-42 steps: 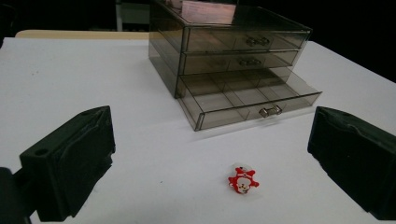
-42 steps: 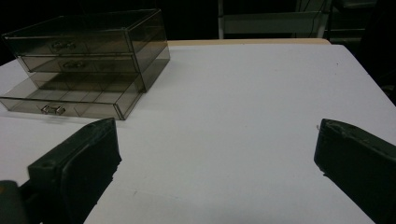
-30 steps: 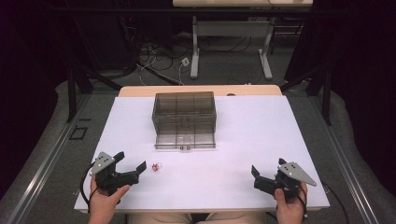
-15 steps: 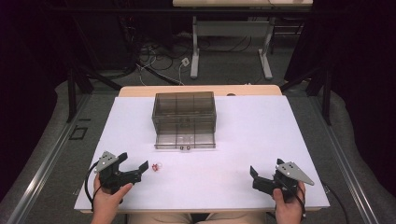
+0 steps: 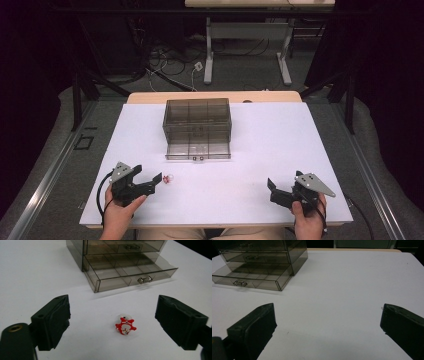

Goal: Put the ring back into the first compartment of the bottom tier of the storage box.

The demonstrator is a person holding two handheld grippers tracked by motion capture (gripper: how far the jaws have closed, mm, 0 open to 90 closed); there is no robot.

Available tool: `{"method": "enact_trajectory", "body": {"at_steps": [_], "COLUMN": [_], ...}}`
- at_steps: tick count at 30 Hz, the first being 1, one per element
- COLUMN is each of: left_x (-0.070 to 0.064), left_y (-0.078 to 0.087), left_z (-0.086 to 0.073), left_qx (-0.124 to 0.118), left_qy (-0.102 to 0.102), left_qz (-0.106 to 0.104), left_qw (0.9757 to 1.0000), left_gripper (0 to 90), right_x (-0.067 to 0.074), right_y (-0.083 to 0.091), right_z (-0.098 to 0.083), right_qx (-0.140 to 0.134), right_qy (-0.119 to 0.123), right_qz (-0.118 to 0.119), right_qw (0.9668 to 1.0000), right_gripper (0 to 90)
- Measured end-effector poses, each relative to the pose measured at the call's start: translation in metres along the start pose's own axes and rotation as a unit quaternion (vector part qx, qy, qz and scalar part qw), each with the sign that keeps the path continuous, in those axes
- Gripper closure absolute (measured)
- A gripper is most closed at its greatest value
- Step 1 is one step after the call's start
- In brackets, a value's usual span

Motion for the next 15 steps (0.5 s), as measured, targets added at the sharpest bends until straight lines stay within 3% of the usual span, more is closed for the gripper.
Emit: {"method": "enact_trajectory", "body": {"at_steps": [15], "left_x": [-0.009], "left_y": [-0.017], "left_z": [-0.008], "left_qx": [0.025], "left_qy": [-0.019], "left_qz": [-0.001], "left_qw": [0.9995], "left_gripper": [21.8], "right_x": [-0.002], "right_y": [-0.003], "right_z": [-0.004], "right_qx": [0.008], "right_qy": [-0.005], "right_qz": [-0.003], "right_qw": [1.0000], "right_gripper": [0.1]}}
Point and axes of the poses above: each handheld gripper's, and its own axes: y roughly backward along the jaws, z roughly out of its top, x roughly to its left, the point moved 2 cm from there along -y, roughly forward along the jaws, and after that the axes turned 11 degrees about -x, right-handed, at the moved point
